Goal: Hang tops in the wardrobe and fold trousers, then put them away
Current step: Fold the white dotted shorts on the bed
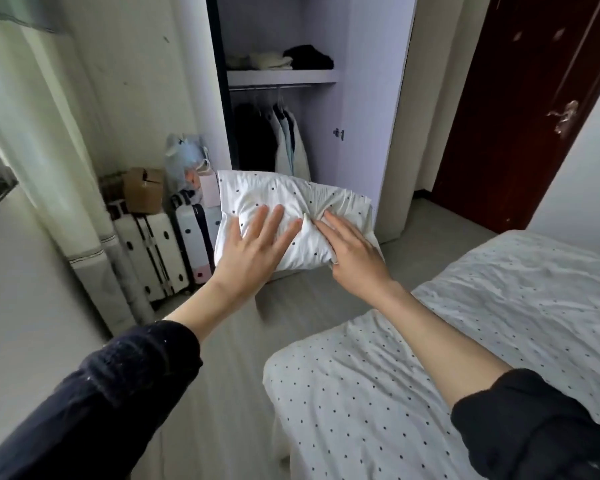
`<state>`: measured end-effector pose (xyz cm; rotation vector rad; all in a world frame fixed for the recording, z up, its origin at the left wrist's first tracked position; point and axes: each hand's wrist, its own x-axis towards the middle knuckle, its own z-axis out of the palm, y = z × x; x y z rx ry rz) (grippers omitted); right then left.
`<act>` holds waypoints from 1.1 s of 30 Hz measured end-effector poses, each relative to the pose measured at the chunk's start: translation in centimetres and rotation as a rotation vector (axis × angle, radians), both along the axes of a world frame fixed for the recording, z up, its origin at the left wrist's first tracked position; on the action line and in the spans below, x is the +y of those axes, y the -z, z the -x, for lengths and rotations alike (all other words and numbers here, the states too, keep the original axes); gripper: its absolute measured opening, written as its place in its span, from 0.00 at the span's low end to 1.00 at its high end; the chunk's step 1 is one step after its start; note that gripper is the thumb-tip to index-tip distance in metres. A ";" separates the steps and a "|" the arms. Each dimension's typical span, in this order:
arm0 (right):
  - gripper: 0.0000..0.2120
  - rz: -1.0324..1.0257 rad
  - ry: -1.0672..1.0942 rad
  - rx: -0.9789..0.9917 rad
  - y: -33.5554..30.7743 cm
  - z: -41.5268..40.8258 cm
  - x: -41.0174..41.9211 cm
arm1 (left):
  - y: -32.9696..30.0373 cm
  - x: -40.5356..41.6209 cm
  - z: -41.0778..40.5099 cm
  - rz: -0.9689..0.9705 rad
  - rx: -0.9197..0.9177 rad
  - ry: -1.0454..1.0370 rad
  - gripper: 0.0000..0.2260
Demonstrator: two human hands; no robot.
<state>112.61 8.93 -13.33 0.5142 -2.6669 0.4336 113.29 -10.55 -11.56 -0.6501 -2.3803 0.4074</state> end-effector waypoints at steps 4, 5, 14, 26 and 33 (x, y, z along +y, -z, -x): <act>0.33 -0.012 0.020 0.064 -0.4 9.0 -1.9 | -0.5 -1.7 9.0 0.000 0.045 0.008 0.32; 0.32 -0.007 0.027 0.077 -0.5 10.8 -2.0 | -0.6 -1.9 10.9 0.004 0.043 0.014 0.33; 0.32 -0.039 0.134 0.084 -4.2 33.5 -3.3 | -3.8 -3.2 35.2 0.017 -0.010 0.009 0.36; 0.32 0.007 0.266 0.168 -7.0 61.5 -5.5 | -5.6 -4.2 65.4 -0.104 -0.069 0.039 0.39; 0.32 0.023 0.361 0.234 -10.0 73.4 -0.6 | -8.1 1.9 79.0 -0.224 -0.074 0.148 0.42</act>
